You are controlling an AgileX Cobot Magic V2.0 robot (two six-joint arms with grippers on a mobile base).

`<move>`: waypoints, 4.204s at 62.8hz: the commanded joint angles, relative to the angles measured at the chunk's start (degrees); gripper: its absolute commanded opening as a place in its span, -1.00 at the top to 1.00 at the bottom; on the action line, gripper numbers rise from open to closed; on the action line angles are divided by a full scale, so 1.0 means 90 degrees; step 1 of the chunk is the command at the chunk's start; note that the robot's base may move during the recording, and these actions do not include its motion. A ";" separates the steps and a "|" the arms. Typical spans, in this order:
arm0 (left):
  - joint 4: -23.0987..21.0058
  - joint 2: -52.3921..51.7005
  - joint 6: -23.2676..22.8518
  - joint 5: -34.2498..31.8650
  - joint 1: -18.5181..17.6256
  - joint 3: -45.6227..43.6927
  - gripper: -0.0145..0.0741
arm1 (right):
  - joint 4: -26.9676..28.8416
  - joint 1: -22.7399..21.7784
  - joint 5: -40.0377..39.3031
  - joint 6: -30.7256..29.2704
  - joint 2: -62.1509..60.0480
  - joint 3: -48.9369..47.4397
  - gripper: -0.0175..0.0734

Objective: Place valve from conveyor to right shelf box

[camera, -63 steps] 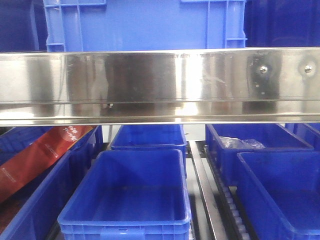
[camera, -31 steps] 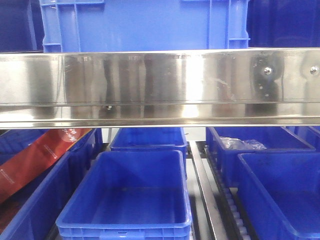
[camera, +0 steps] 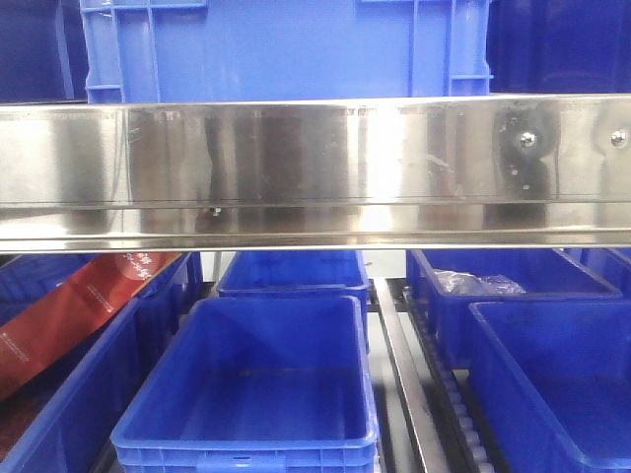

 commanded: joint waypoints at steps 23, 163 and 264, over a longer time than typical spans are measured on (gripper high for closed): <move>-0.0400 0.0069 0.0003 -0.0596 -0.0025 -0.0047 0.92 | 0.0121 -0.0017 -0.0490 -0.0033 -0.0075 -0.0093 0.97; -0.2804 0.7490 0.1121 -0.0016 -0.2802 -0.5171 0.92 | 0.1414 0.2609 -0.0086 -0.0436 0.5497 -0.5722 0.98; -0.3227 -0.1858 0.0952 -0.2819 -0.2488 0.3955 0.92 | 0.0720 0.2408 -0.3691 -0.0436 -0.2463 0.2749 0.97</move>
